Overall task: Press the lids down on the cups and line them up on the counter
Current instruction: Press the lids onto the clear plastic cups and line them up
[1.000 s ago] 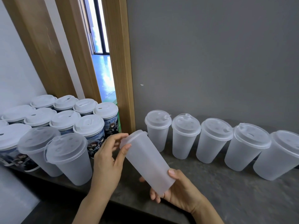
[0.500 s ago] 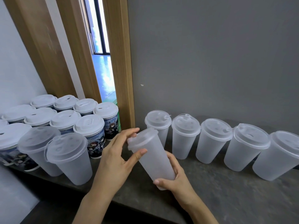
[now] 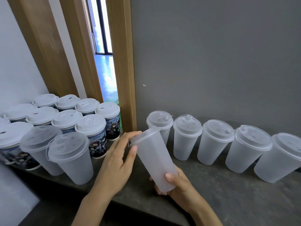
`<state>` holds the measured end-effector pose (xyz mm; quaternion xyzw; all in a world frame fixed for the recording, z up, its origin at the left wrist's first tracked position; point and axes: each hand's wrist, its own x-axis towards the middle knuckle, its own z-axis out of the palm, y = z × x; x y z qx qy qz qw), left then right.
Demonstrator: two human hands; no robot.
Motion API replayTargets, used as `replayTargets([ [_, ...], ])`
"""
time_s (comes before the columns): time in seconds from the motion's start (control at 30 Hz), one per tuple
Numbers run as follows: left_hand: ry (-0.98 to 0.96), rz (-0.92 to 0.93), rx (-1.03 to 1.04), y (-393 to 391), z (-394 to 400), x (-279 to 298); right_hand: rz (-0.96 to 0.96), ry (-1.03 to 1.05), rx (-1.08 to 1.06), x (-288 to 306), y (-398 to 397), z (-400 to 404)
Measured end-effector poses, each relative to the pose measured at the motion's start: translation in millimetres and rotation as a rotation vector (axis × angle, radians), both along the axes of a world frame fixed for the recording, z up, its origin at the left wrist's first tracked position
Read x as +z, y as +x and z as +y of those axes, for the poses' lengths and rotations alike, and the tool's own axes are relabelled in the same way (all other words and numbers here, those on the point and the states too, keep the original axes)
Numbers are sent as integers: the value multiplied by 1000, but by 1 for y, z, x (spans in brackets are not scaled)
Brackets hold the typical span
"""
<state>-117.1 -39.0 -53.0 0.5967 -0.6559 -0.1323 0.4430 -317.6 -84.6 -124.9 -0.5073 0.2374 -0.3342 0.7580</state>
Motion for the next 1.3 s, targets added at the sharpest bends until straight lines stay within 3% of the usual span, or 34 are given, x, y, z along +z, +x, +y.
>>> replayTargets([
  [0.13,0,-125,86,-1,3,7,27,-95,-136,2,3,1],
  [0.33,-102,-129,167,-7,0,12,-84,-16,-266,7,5,-1],
  [0.47,-100,-161,187,-6,2,12,-114,-73,-314,6,2,-2],
  [0.77,-18,-158,213,7,2,2,229,-461,-499,3,8,5],
  [0.87,-17,-134,202,6,1,-3,253,-361,-459,1,9,5],
  [0.97,-15,-39,152,7,0,-4,143,-165,-357,2,10,4],
  [1.07,0,16,106,15,-1,-4,89,-146,-344,2,7,1],
  [1.2,76,-28,75,22,-1,-1,173,-259,-407,0,5,1],
  [1.3,140,-130,78,23,-2,-6,301,-551,-446,-1,7,6],
])
